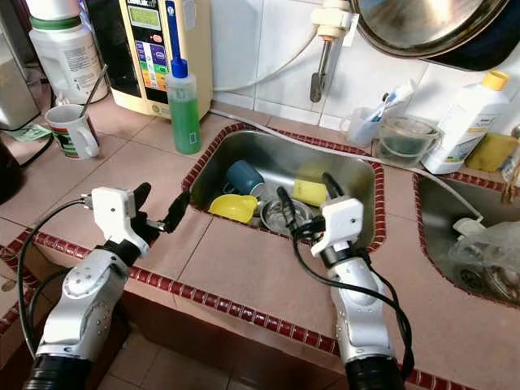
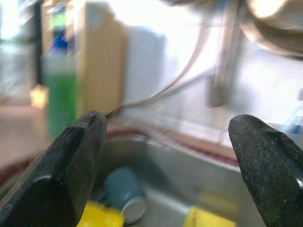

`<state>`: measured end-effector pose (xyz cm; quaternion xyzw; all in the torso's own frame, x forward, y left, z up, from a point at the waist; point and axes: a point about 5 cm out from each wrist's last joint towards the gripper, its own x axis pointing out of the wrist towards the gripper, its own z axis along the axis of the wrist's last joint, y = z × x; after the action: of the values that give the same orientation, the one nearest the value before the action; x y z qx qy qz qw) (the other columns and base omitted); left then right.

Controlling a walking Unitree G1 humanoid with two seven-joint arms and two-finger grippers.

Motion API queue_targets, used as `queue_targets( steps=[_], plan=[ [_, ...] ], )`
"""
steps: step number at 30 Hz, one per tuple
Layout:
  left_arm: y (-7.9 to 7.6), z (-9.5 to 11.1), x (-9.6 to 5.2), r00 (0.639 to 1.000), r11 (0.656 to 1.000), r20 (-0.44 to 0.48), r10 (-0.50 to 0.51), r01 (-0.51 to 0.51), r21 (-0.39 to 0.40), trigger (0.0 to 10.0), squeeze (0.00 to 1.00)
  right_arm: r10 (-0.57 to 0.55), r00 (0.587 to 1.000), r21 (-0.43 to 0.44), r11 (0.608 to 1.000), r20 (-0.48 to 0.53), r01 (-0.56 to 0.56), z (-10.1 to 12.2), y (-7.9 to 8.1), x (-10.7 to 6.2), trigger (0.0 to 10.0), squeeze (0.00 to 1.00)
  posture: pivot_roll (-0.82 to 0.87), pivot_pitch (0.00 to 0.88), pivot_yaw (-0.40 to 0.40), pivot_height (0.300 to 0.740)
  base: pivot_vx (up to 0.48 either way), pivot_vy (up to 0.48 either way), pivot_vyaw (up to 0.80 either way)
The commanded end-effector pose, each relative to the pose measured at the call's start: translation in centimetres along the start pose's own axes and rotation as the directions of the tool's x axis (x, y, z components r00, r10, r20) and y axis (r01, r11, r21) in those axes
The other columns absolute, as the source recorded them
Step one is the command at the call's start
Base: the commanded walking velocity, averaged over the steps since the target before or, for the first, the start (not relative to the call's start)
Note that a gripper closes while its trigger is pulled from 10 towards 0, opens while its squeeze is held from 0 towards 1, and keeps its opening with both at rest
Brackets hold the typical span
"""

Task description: Kitchen organization

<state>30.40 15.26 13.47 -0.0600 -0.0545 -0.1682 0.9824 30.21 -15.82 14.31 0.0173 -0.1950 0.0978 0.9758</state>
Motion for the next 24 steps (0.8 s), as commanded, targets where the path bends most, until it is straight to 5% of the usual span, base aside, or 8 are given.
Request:
queue_targets(
  steps=[1,8,24],
  plan=[
    [-0.1,0.9,0.1,0.999,1.0,0.04,-0.005,0.005,0.018,10.0,0.0,-0.047,0.999,0.006,0.999,0.022,0.047,0.7,-0.3,-0.2,10.0,0.0,0.08,0.0,-0.043,0.74,0.0,0.0,0.0],
    [0.0,1.3,-1.1,0.997,1.0,0.074,0.019,-0.018,-0.012,10.0,0.0,-0.072,0.997,0.023,0.997,0.034,0.071,1.7,1.2,-1.4,10.0,0.0,0.07,0.0,-0.04,0.74,0.0,0.0,0.0],
    [-0.3,1.4,-1.9,0.998,1.0,0.053,0.018,-0.019,0.017,10.0,0.0,-0.093,0.996,0.007,0.996,-0.005,0.093,1.7,0.9,-1.7,10.0,0.0,0.08,0.0,-0.046,0.74,0.0,0.0,0.0]
  ],
)
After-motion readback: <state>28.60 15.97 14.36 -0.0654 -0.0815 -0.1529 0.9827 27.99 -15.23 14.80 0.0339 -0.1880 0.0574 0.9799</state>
